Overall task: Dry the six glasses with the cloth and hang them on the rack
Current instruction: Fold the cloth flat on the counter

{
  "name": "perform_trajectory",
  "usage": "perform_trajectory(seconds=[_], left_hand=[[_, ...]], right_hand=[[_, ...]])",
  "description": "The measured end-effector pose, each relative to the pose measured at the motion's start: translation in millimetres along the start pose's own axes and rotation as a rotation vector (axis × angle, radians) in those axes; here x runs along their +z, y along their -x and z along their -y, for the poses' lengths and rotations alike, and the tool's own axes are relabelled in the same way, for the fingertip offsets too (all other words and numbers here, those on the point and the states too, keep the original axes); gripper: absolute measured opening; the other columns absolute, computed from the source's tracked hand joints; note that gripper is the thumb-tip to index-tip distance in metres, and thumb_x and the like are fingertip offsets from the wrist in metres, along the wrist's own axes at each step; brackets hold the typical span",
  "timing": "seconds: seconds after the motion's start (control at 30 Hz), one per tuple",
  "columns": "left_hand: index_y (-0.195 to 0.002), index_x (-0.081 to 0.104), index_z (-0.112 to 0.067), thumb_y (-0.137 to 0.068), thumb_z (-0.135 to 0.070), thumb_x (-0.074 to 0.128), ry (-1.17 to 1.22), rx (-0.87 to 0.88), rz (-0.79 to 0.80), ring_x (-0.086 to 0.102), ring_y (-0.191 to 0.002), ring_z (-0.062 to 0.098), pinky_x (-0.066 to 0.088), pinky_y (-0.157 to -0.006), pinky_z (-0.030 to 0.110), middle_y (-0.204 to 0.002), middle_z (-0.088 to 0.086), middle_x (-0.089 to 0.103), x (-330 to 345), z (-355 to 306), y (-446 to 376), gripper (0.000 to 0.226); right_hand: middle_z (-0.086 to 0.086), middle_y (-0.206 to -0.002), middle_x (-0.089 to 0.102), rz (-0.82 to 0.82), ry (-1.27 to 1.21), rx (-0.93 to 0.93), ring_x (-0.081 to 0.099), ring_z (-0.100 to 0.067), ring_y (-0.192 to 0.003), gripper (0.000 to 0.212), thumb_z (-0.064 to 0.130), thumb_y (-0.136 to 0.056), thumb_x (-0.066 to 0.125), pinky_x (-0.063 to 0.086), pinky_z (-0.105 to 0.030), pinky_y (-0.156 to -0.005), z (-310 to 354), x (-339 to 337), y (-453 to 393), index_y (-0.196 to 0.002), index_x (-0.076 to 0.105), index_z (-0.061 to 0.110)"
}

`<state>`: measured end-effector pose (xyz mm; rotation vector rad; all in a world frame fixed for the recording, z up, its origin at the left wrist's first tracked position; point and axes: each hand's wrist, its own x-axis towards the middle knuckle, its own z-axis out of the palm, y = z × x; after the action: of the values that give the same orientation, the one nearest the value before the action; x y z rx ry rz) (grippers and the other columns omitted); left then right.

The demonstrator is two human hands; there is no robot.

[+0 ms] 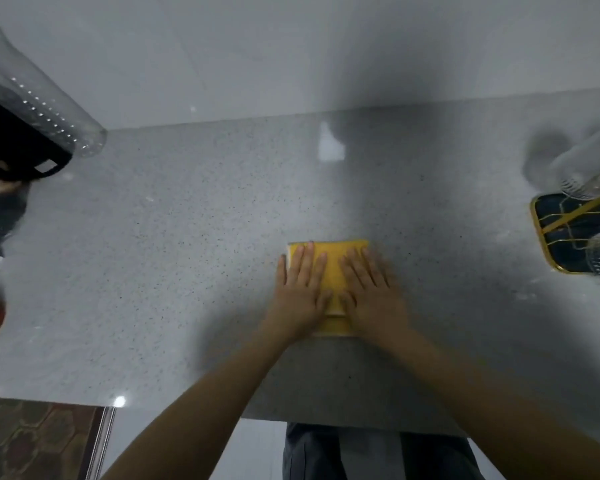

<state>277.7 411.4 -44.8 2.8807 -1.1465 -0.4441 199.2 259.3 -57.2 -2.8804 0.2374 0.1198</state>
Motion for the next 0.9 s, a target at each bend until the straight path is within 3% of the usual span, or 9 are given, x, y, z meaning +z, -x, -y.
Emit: perform_trajectory(seconds=[0.07,0.17,0.23,0.3,0.37,0.47,0.63,0.73,0.9], left_hand=[[-0.155,0.016,-0.012,-0.103,-0.052,0.005,0.066,0.065,-0.037,0.016,-0.149,0.033,0.006,-0.116,0.052,-0.161,0.015,0.016,16,-29,21,0.066],[-0.157,0.004,-0.018,-0.103,-0.05,0.014,0.117,0.153,-0.07,0.009,-0.15,0.03,0.005,-0.117,0.05,-0.162,0.009,0.012,26,-56,28,0.064],[-0.156,0.009,-0.018,-0.101,-0.051,0.021,0.085,0.21,-0.062,0.01,-0.149,0.029,0.007,-0.116,0.051,-0.161,0.011,0.016,20,-69,0,0.065],[-0.155,0.01,-0.017,-0.097,-0.056,0.013,0.038,0.239,-0.007,0.003,-0.151,0.027,0.001,-0.117,0.052,-0.162,0.014,0.015,5,-88,-45,0.069],[-0.153,-0.004,-0.021,-0.086,-0.061,-0.005,-0.003,0.245,0.071,-0.015,-0.15,0.023,-0.014,-0.119,0.051,-0.165,0.01,-0.004,-10,-113,-93,0.078],[-0.155,-0.009,-0.023,-0.075,-0.06,-0.015,-0.026,0.223,0.122,-0.019,-0.15,0.022,-0.019,-0.117,0.05,-0.164,0.006,-0.017,-23,-144,-127,0.088],[-0.152,-0.001,-0.02,-0.092,-0.056,0.006,0.066,0.309,0.0,-0.017,-0.15,0.021,-0.02,-0.117,0.045,-0.164,0.008,-0.003,5,-154,-74,0.071],[-0.154,0.02,-0.014,-0.098,-0.049,0.026,0.08,0.356,-0.1,0.003,-0.15,0.022,-0.005,-0.118,0.049,-0.162,0.01,0.013,27,-158,-28,0.067],[-0.154,0.016,-0.018,-0.103,-0.052,0.014,0.088,0.28,-0.071,0.008,-0.15,0.024,0.004,-0.117,0.049,-0.161,0.008,0.015,34,-117,22,0.062]], right_hand=[[-0.009,-0.15,0.033,-0.012,-0.026,0.003,0.018,-0.026,-0.141,0.061,0.045,-0.099,0.006,0.014,-0.045,-0.111,-17,1,42,-0.143,0.028,0.01],[-0.007,-0.149,0.035,-0.023,-0.054,0.015,0.021,-0.024,-0.14,0.06,0.046,-0.099,0.01,0.019,-0.046,-0.11,-39,-4,79,-0.142,0.035,0.012],[-0.005,-0.149,0.034,-0.046,-0.04,0.07,0.02,-0.022,-0.141,0.061,0.048,-0.098,0.009,0.014,-0.045,-0.112,-62,-11,72,-0.142,0.035,0.014],[-0.005,-0.151,0.031,-0.036,0.014,0.16,0.017,-0.022,-0.142,0.063,0.049,-0.097,0.005,0.007,-0.043,-0.112,-94,-21,53,-0.144,0.031,0.015],[-0.006,-0.152,0.029,-0.033,0.028,0.245,0.016,-0.024,-0.142,0.066,0.05,-0.096,0.001,0.002,-0.043,-0.113,-126,-32,34,-0.145,0.029,0.013],[-0.009,-0.151,0.029,-0.038,0.024,0.301,0.015,-0.025,-0.141,0.07,0.051,-0.095,-0.002,0.0,-0.042,-0.113,-156,-42,24,-0.144,0.028,0.011],[-0.009,-0.153,0.025,-0.08,0.024,0.318,0.008,-0.022,-0.144,0.064,0.047,-0.098,0.003,0.0,-0.04,-0.115,-142,-32,72,-0.145,0.026,0.01],[-0.009,-0.153,0.024,-0.119,-0.016,0.294,0.007,-0.024,-0.144,0.061,0.045,-0.098,0.008,0.005,-0.041,-0.116,-120,-24,119,-0.145,0.027,0.011],[-0.001,-0.158,0.001,-0.103,-0.033,0.175,0.005,-0.024,-0.145,0.058,0.044,-0.099,0.011,0.005,-0.04,-0.117,-75,-5,122,-0.144,0.026,0.011]])
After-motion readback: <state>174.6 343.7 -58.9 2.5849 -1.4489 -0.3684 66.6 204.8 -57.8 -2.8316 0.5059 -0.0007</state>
